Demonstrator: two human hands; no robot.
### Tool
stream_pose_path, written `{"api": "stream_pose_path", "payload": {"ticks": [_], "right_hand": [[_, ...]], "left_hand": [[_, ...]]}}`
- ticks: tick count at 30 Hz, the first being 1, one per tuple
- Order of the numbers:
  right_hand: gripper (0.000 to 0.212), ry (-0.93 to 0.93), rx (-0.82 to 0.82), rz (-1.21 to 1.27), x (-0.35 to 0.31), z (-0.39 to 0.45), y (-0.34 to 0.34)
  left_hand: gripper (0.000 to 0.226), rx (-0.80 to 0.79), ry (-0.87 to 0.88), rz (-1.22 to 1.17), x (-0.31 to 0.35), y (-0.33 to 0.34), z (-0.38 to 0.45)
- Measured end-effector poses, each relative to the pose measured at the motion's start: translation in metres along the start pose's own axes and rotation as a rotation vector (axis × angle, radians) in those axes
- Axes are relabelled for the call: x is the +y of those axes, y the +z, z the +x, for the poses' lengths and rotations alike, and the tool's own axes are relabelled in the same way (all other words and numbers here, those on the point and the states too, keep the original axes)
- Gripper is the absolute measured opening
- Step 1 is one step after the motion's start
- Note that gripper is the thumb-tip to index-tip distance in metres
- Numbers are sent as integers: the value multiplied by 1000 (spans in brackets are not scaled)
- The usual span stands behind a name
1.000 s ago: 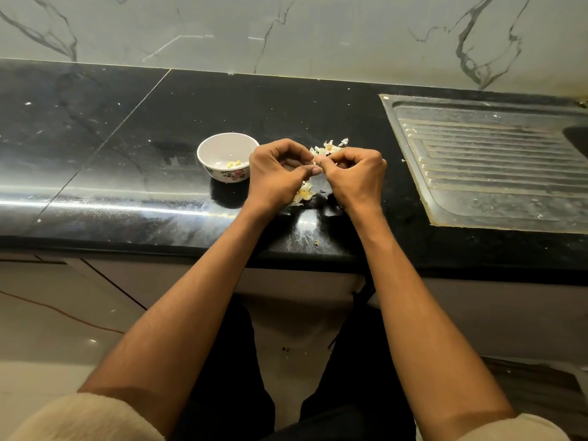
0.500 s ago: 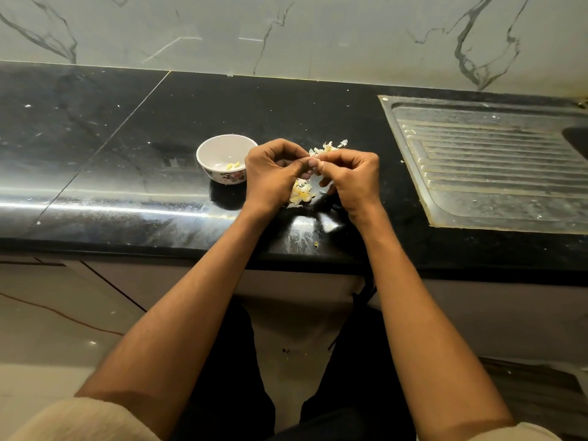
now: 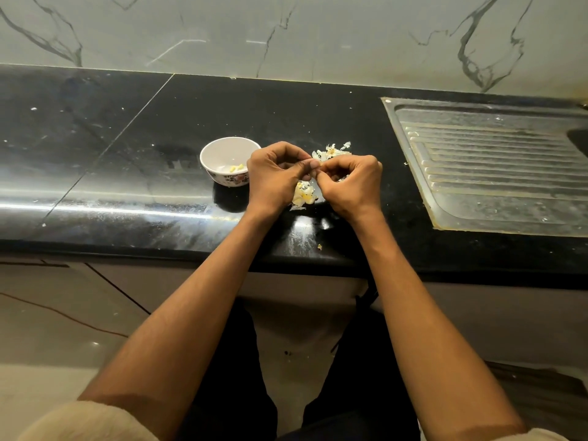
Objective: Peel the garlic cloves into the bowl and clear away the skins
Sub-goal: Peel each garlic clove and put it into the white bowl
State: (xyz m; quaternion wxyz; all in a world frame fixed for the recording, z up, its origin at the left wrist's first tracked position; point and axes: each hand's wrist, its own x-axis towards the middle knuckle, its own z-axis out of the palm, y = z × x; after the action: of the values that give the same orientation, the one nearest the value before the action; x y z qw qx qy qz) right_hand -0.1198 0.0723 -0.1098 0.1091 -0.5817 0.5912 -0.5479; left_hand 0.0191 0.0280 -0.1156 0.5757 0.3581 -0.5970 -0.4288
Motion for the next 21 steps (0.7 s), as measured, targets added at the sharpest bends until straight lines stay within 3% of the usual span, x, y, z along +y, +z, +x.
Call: {"api": "stream_pose_path", "payload": {"ticks": [12,21], "right_hand": [[7,67,154,141,-2,3,0],[7,44,131,111,-2,2,-1]], "left_hand": [[11,-106,-45,14,0,0,1],[14,-103,-16,39,3,-1,-1]]}}
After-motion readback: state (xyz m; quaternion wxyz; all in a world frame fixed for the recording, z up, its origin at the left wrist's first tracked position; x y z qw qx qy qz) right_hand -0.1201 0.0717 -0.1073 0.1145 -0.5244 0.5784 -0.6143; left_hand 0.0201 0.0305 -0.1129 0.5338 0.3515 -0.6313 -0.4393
